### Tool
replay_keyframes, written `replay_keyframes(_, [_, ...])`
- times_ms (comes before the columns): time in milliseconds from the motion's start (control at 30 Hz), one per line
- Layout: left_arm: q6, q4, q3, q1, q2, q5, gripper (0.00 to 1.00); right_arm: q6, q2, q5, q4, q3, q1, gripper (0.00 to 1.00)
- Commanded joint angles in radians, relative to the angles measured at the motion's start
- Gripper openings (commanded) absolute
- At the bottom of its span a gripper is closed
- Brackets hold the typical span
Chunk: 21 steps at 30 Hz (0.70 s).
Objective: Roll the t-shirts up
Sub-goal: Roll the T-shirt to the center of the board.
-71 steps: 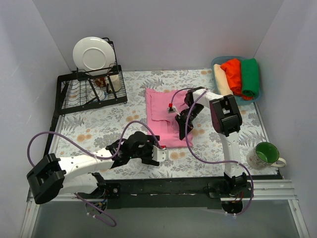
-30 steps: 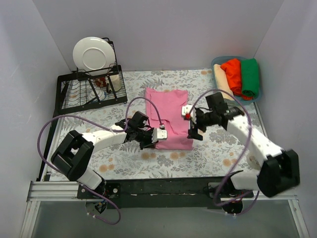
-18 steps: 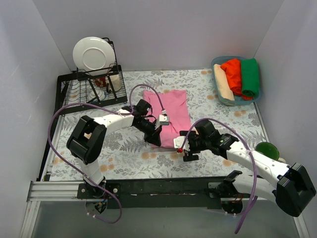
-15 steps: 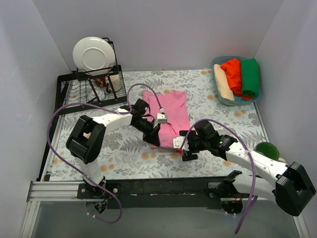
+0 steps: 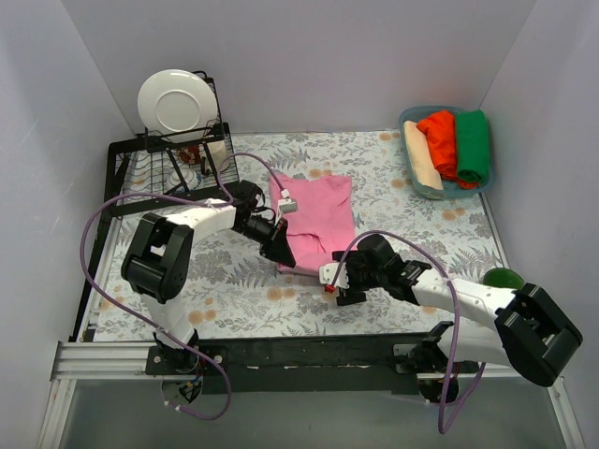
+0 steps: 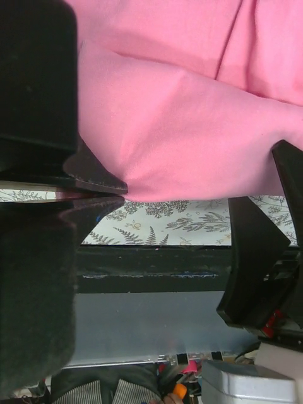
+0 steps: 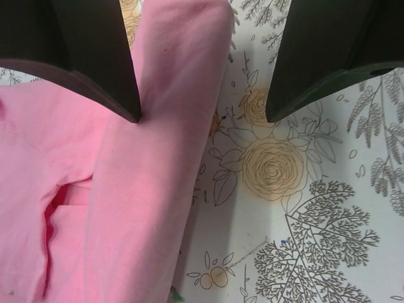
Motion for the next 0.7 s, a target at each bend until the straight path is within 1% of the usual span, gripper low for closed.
replay_keyframes(0, [-0.025, 0.001, 0.001, 0.025, -0.009, 0.088, 0.0, 0.029, 0.044, 0.098, 0.217, -0.041, 0.017, 0.84])
replay_keyframes(33, [-0.025, -0.001, -0.005, 0.033, -0.01, 0.085, 0.0, 0.036, 0.065, 0.112, 0.246, -0.046, 0.017, 0.75])
replay_keyframes(67, [-0.017, -0.004, -0.012, 0.034, -0.015, 0.075, 0.03, 0.033, 0.075, 0.119, 0.268, -0.047, 0.017, 0.66])
replay_keyframes(100, [-0.013, 0.002, -0.018, 0.036, -0.036, 0.06, 0.07, 0.03, 0.082, 0.116, 0.288, -0.049, 0.017, 0.42])
replay_keyframes(133, [-0.002, 0.004, -0.039, 0.036, -0.053, 0.025, 0.14, 0.027, 0.087, 0.105, 0.283, -0.046, 0.017, 0.3])
replay_keyframes(167, [-0.011, 0.04, -0.056, 0.036, -0.078, -0.004, 0.29, 0.03, 0.087, 0.081, 0.27, -0.038, 0.017, 0.2])
replay_keyframes(200, [-0.032, 0.086, -0.088, 0.036, -0.117, -0.035, 0.37, 0.035, 0.088, 0.071, 0.235, -0.031, 0.017, 0.09])
replay_keyframes(233, [-0.045, 0.14, -0.157, 0.034, -0.203, -0.116, 0.44, 0.042, 0.09, 0.064, 0.219, -0.014, 0.017, 0.06])
replay_keyframes(267, [-0.046, 0.238, -0.2, 0.03, -0.26, -0.159, 0.5, 0.059, 0.09, 0.048, 0.205, -0.008, 0.017, 0.04])
replay_keyframes(300, [-0.028, 0.284, -0.24, 0.021, -0.307, -0.2, 0.61, 0.064, 0.087, 0.042, 0.175, 0.0, 0.017, 0.04])
replay_keyframes(333, [0.018, 0.309, -0.299, 0.004, -0.391, -0.281, 0.65, 0.07, 0.087, 0.031, 0.164, 0.014, 0.017, 0.04])
replay_keyframes(400, [0.111, 0.369, -0.35, -0.048, -0.452, -0.366, 0.74, 0.087, 0.092, 0.021, 0.13, 0.026, 0.017, 0.04])
replay_keyframes(433, [0.116, 0.402, -0.378, -0.067, -0.498, -0.41, 0.87, 0.092, 0.095, 0.011, 0.115, 0.037, 0.017, 0.04])
replay_keyframes(467, [0.118, 0.471, -0.416, -0.079, -0.513, -0.473, 0.89, 0.092, 0.096, -0.002, 0.107, 0.04, 0.017, 0.04])
replay_keyframes(533, [0.144, 0.536, -0.446, -0.11, -0.532, -0.504, 0.89, 0.096, 0.104, -0.013, 0.101, 0.041, 0.017, 0.04])
replay_keyframes(600, [0.144, 0.567, -0.47, -0.133, -0.535, -0.531, 0.89, 0.096, 0.11, -0.018, 0.098, 0.043, 0.017, 0.04])
replay_keyframes(667, [0.179, 0.593, -0.49, -0.151, -0.523, -0.541, 0.89, 0.099, 0.115, -0.012, 0.098, 0.046, 0.017, 0.04])
